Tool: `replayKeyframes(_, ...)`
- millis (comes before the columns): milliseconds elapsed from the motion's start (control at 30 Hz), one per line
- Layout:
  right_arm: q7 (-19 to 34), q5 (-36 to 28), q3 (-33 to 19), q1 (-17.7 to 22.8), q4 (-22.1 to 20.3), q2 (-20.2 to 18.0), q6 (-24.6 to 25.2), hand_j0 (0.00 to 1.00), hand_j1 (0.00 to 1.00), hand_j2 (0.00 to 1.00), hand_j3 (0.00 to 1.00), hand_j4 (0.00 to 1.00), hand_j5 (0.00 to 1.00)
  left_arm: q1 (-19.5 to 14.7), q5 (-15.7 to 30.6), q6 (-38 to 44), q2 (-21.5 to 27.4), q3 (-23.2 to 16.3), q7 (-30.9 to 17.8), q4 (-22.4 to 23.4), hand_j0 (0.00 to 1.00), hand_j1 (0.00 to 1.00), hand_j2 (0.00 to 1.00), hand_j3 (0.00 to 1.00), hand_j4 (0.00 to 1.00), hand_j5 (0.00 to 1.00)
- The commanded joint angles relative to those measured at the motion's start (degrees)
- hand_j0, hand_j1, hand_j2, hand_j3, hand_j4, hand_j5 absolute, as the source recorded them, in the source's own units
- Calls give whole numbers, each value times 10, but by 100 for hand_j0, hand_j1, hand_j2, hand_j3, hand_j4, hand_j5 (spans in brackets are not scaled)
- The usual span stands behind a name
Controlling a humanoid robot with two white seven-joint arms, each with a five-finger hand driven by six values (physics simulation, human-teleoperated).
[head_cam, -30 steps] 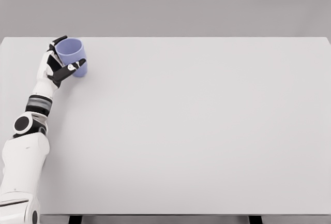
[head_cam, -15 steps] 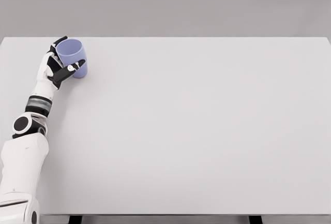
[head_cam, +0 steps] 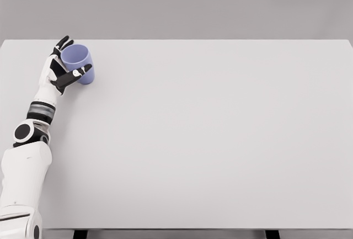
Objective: Flip the cup with left arm and place it on the table
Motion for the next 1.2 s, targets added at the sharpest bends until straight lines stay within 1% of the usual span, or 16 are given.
replayKeyframes(0, 0, 0, 0, 0, 0, 0, 0, 100, 100, 100, 100, 100, 100, 0, 3, 0, 1, 0, 0, -1, 98, 98, 98, 98, 98, 98)
replayKeyframes(167, 0, 0, -1, 0, 0, 0, 0, 100, 100, 100, 100, 100, 100, 1, 3, -1, 1, 0, 0, -3, 99, 99, 99, 99, 99, 99)
replayKeyframes(267, 0, 0, 0, 0, 0, 0, 1, 100, 100, 100, 100, 100, 100, 3, 3, -1, 0, 1, 0, -14, 100, 100, 100, 100, 100, 100)
replayKeyframes(633, 0, 0, 0, 0, 0, 0, 0, 100, 100, 100, 100, 100, 100, 5, 4, -5, 3, 1, 0, -19, 100, 100, 100, 100, 100, 100)
replayKeyframes(700, 0, 0, 0, 0, 0, 0, 0, 100, 100, 100, 100, 100, 100, 6, 4, -5, 3, 8, -1, -19, 100, 100, 100, 100, 100, 100)
replayKeyframes(867, 0, 0, 0, 0, 0, 0, 0, 100, 100, 100, 100, 100, 100, 6, 4, -6, 5, 10, -1, -19, 100, 100, 100, 100, 100, 100)
replayKeyframes(933, 0, 0, 0, 0, 0, 0, 0, 100, 100, 100, 100, 100, 100, 9, 4, -4, 8, 12, -1, -33, 100, 100, 100, 100, 100, 100)
replayKeyframes(967, 0, 0, 0, 0, 0, 0, 0, 100, 100, 100, 100, 100, 100, 18, 4, -2, 8, 16, -1, -43, 100, 100, 100, 100, 100, 100)
replayKeyframes(1000, 0, 0, 0, 0, 0, 0, 1, 100, 100, 100, 100, 100, 100, 18, 4, -1, 8, 17, -1, -50, 100, 100, 100, 100, 100, 100)
replayKeyframes(1167, 0, 0, 0, 0, 0, 0, 0, 100, 100, 100, 100, 100, 100, 27, 4, -1, 8, 25, -1, -66, 100, 100, 100, 100, 100, 100)
